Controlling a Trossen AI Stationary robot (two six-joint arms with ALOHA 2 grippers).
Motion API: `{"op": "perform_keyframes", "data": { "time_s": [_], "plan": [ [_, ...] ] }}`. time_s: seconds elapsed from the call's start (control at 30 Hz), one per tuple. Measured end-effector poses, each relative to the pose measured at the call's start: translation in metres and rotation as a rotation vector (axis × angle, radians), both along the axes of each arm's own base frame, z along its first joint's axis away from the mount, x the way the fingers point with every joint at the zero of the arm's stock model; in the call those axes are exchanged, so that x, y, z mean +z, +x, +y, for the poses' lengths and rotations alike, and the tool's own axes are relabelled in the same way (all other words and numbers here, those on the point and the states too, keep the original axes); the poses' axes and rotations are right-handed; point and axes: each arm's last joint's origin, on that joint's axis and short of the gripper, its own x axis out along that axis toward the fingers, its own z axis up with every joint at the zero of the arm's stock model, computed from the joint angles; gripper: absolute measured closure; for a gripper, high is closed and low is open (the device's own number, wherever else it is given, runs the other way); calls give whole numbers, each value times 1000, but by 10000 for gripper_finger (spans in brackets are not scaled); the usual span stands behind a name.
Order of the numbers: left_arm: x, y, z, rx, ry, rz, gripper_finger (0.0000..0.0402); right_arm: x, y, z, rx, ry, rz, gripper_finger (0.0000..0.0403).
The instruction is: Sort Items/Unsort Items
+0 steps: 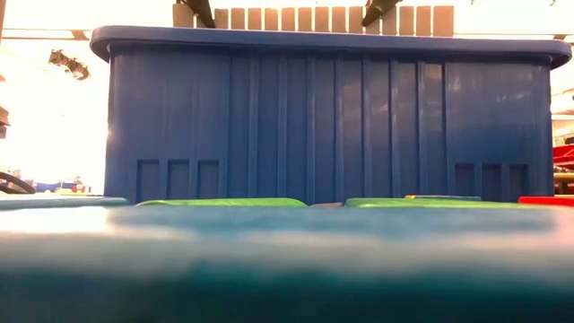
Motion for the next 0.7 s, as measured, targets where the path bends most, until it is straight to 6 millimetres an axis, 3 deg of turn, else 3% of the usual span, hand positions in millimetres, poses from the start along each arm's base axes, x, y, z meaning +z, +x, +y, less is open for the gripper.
{"op": "perform_keyframes", "data": {
  "time_s": [0.7],
  "plan": [
    [0,0,0,-1,-2,1,400,1,1,-1,-57,5,-19,403]
  ]
}}
